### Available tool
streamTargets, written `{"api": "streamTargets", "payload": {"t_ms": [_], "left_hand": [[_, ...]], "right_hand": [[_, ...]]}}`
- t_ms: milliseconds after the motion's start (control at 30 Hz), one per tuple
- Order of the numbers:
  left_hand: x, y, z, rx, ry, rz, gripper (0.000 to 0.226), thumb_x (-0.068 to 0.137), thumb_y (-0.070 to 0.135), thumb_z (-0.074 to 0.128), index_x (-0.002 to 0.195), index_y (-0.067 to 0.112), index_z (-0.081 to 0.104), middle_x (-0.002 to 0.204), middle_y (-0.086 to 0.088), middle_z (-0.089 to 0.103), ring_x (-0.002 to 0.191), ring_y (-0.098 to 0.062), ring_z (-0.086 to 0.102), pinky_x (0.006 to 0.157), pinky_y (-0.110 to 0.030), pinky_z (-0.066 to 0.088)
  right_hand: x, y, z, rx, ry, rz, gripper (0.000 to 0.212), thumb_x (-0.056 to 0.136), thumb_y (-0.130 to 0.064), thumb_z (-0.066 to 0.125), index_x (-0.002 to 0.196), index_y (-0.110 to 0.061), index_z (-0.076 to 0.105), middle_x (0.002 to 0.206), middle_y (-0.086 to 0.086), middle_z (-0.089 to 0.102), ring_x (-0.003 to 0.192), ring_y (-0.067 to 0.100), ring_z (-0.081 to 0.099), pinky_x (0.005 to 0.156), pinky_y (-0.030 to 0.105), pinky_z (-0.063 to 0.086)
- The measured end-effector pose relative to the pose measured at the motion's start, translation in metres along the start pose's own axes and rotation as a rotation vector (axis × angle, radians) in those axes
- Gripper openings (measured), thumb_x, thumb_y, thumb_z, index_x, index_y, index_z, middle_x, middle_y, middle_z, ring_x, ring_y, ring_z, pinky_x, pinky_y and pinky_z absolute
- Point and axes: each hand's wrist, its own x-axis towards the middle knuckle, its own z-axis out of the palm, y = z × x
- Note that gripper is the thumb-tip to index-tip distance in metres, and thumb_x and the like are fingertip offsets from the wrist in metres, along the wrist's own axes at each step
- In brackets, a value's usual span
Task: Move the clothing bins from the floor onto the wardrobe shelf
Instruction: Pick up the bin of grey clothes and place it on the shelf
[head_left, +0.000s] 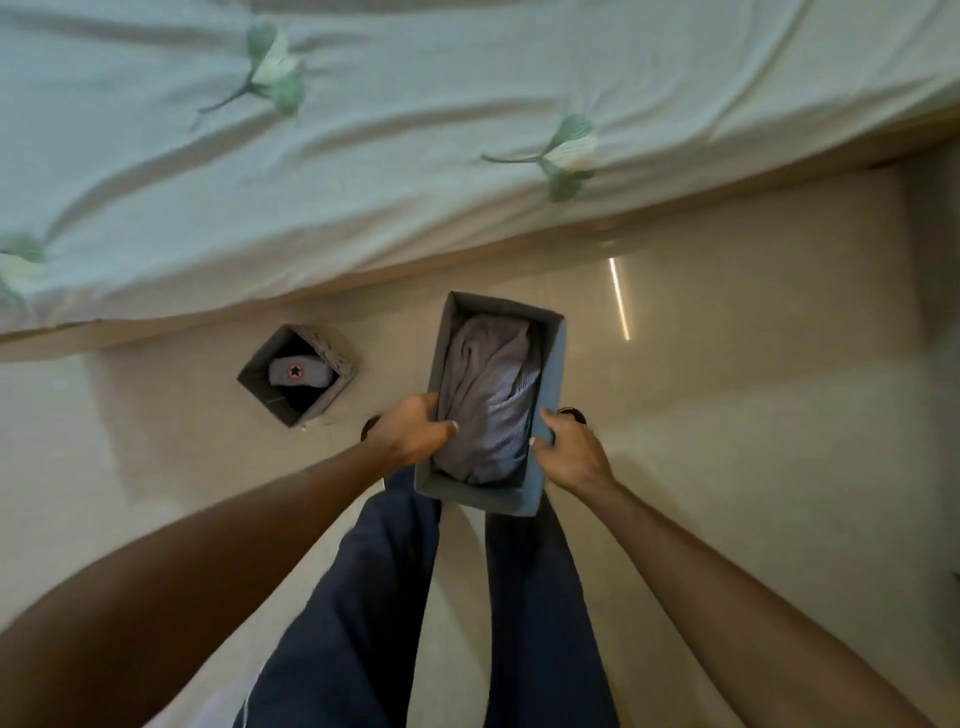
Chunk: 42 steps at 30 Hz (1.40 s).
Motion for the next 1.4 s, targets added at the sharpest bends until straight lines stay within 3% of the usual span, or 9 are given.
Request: {"api": "streamTargets", "payload": {"t_ms": [233,467,533,600,667,800,1000,1167,1400], "left_hand": [[-0.128,0.119,0.021,0.124,0.006,0.097,0.064,0.09,0.035,0.062,0.147,0.016,0.038,0.146,-0.009,0.048,0.129,-0.027,0.049,0.107,-0.042,0.042],[-0.198,0.231,0.06,0.262,-0.035,0.238,0.063,0.087,0.035,0.065,0.142,0.011,0.045,0.142,-0.009,0.053,0.125,-0.027,0.053,0.107,-0.041,0.043],[-0.209,0.263,0.074,0.318,-0.048,0.301,0.063,0.086,0.038,0.065,0.141,0.011,0.047,0.141,-0.006,0.053,0.126,-0.025,0.052,0.106,-0.04,0.042],[-0.219,0.296,0.085,0.369,-0.058,0.367,0.061,0.086,0.038,0.064,0.139,0.012,0.049,0.139,-0.006,0.055,0.123,-0.024,0.054,0.103,-0.039,0.045],[-0.227,0.335,0.102,0.437,-0.097,0.449,0.054,0.09,0.031,0.063,0.138,0.012,0.05,0.135,-0.005,0.056,0.118,-0.025,0.056,0.095,-0.037,0.049],[-0.223,0.411,0.138,0.599,-0.219,0.573,0.045,0.092,0.026,0.061,0.133,0.01,0.054,0.134,-0.009,0.057,0.118,-0.021,0.055,0.095,-0.035,0.048],[-0.218,0.515,0.208,0.854,-0.335,0.782,0.05,0.091,0.028,0.061,0.137,0.01,0.051,0.141,-0.01,0.054,0.128,-0.024,0.052,0.104,-0.036,0.043],[-0.247,0.588,0.275,1.087,-0.498,0.966,0.038,0.093,0.019,0.058,0.13,0.009,0.059,0.132,-0.011,0.062,0.12,-0.024,0.058,0.091,-0.026,0.043],[-0.298,0.634,0.391,1.349,-0.666,1.239,0.043,0.084,0.011,0.062,0.125,0.02,0.065,0.128,-0.003,0.065,0.118,-0.026,0.06,0.095,-0.039,0.05]], "right_hand": [[-0.153,0.036,-0.111,0.2,0.141,0.016,0.059,0.094,-0.028,0.055,0.147,-0.013,0.035,0.15,0.007,0.043,0.135,0.028,0.044,0.112,0.037,0.037],[-0.244,0.098,-0.192,0.311,0.32,0.03,0.058,0.094,-0.03,0.056,0.146,-0.013,0.038,0.147,0.007,0.047,0.132,0.027,0.047,0.109,0.035,0.04],[-0.265,0.123,-0.209,0.353,0.395,0.055,0.056,0.094,-0.03,0.056,0.146,-0.013,0.039,0.122,0.007,0.062,0.109,0.024,0.059,0.094,0.03,0.046],[-0.282,0.145,-0.22,0.394,0.472,0.075,0.054,0.095,-0.03,0.054,0.145,-0.014,0.04,0.092,0.002,0.055,0.08,0.017,0.052,0.076,0.026,0.041],[-0.296,0.171,-0.232,0.447,0.564,0.124,0.052,0.096,-0.028,0.053,0.144,-0.015,0.042,0.09,0.006,0.062,0.072,0.014,0.052,0.071,0.025,0.039],[-0.315,0.214,-0.246,0.565,0.701,0.242,0.049,0.094,-0.027,0.055,0.142,-0.017,0.047,0.127,0.01,0.065,0.102,0.022,0.065,0.086,0.03,0.05],[-0.342,0.263,-0.265,0.757,0.841,0.443,0.05,0.093,-0.026,0.058,0.14,-0.015,0.048,0.122,0.014,0.066,0.106,0.029,0.064,0.089,0.036,0.052],[-0.379,0.283,-0.275,0.967,0.979,0.664,0.047,0.092,-0.03,0.057,0.138,-0.018,0.051,0.125,0.012,0.065,0.105,0.027,0.064,0.089,0.036,0.052],[-0.439,0.314,-0.253,1.178,1.178,0.954,0.043,0.094,-0.029,0.057,0.135,-0.018,0.055,0.123,0.011,0.067,0.105,0.026,0.065,0.08,0.025,0.047]]}}
